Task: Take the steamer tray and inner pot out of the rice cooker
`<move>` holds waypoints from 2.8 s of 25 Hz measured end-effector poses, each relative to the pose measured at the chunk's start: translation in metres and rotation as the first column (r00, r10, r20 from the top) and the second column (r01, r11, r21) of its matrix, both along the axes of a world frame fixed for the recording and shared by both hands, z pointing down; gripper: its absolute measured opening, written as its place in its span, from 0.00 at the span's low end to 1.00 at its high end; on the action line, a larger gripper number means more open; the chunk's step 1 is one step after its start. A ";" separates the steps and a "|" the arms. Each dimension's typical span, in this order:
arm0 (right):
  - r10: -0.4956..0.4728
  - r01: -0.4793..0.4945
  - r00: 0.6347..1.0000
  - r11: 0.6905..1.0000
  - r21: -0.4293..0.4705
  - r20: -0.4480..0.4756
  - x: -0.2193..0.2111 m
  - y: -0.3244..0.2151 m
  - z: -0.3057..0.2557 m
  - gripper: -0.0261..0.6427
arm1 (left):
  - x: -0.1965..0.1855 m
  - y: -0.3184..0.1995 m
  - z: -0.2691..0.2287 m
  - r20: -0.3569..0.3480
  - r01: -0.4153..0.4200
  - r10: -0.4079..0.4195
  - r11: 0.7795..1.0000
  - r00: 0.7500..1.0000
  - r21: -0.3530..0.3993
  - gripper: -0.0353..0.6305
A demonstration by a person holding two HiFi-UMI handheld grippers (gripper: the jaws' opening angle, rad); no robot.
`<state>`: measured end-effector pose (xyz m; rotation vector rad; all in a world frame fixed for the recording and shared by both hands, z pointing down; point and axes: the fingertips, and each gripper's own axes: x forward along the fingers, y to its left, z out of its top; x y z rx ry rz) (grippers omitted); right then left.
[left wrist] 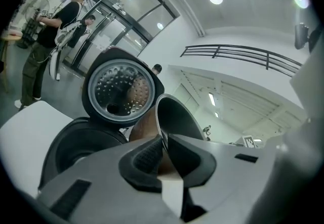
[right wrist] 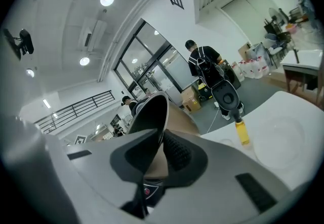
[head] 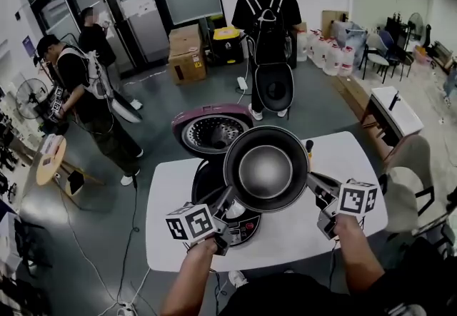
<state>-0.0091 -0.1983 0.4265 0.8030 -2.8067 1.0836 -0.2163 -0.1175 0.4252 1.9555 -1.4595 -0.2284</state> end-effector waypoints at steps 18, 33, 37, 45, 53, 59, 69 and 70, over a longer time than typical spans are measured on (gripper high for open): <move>0.166 -0.177 0.983 0.974 -0.142 -0.082 0.170 0.012 0.078 0.09 | 0.168 -0.020 0.092 -0.097 -0.169 0.155 0.971 0.983 -0.169 0.10; 0.120 -0.176 0.976 0.929 -0.326 -0.183 0.195 0.033 0.185 0.08 | 0.195 0.012 0.190 -0.145 -0.132 0.084 0.920 0.986 -0.370 0.10; 0.127 -0.189 0.974 0.912 -0.363 -0.187 0.195 0.038 0.204 0.08 | 0.195 0.016 0.208 -0.155 -0.126 0.068 0.904 0.986 -0.409 0.10; 0.132 -0.208 0.968 0.897 -0.390 -0.212 0.197 0.041 0.228 0.09 | 0.197 0.021 0.235 -0.144 -0.112 0.052 0.886 0.988 -0.450 0.11; 0.163 -0.231 0.963 0.908 -0.350 -0.214 0.196 0.038 0.236 0.10 | 0.203 0.019 0.237 -0.099 -0.104 0.070 0.909 0.993 -0.404 0.20; 0.213 -0.281 0.941 0.925 -0.256 -0.262 0.209 0.031 0.213 0.20 | 0.206 0.037 0.212 -0.001 -0.168 0.181 0.910 0.983 -0.378 0.44; 0.267 -0.262 0.961 0.962 0.073 -0.072 0.165 0.007 0.055 0.25 | 0.154 0.028 0.057 0.309 -0.091 0.086 0.996 0.947 0.000 0.45; 0.259 -0.255 0.965 0.962 0.101 -0.032 0.155 0.006 0.038 0.25 | 0.147 0.026 0.043 0.346 -0.079 0.060 0.996 0.936 0.039 0.45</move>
